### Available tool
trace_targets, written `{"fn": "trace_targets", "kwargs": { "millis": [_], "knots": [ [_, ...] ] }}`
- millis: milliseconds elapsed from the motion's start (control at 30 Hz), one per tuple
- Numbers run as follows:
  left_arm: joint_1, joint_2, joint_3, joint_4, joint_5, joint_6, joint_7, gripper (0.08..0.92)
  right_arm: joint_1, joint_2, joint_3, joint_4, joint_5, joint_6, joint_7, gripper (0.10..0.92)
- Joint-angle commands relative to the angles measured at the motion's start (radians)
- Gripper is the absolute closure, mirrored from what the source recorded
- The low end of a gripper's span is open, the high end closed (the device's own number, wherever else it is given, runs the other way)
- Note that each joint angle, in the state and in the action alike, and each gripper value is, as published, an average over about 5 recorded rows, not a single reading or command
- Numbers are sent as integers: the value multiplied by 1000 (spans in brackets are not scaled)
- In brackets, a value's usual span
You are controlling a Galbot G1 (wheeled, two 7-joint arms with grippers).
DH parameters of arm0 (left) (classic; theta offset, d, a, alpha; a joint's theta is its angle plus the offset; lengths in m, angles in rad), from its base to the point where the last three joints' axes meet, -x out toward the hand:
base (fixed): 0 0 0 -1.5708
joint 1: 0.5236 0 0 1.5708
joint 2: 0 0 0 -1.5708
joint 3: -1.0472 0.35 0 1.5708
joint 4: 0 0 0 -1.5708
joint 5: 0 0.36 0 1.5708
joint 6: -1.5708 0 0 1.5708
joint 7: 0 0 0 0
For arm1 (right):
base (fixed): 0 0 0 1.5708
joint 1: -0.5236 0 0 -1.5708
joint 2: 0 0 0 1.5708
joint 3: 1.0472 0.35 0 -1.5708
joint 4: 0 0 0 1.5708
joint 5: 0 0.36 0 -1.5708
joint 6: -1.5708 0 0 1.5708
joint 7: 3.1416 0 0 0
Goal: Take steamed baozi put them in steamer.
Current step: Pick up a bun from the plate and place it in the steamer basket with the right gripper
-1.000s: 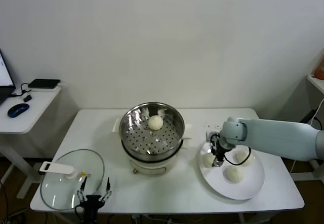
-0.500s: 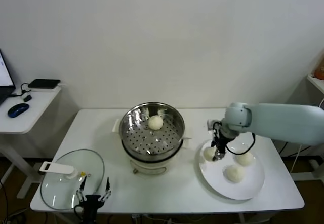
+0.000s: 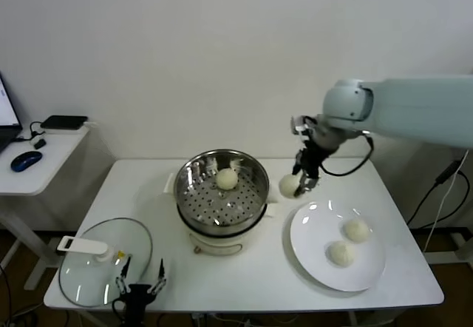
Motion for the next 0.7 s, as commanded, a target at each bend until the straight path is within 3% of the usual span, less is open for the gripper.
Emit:
{"fn": "trace_targets", "kwargs": {
  "millis": [33,700],
  "knots": [
    [1,-22,0,-10,0,4,6,177,-119,315,196,-243,59,-51,6,409],
    [2,-24,-3,-4,2,1,11,177,-417,489,233,-479,-173,-48,52,406]
  ]
}}
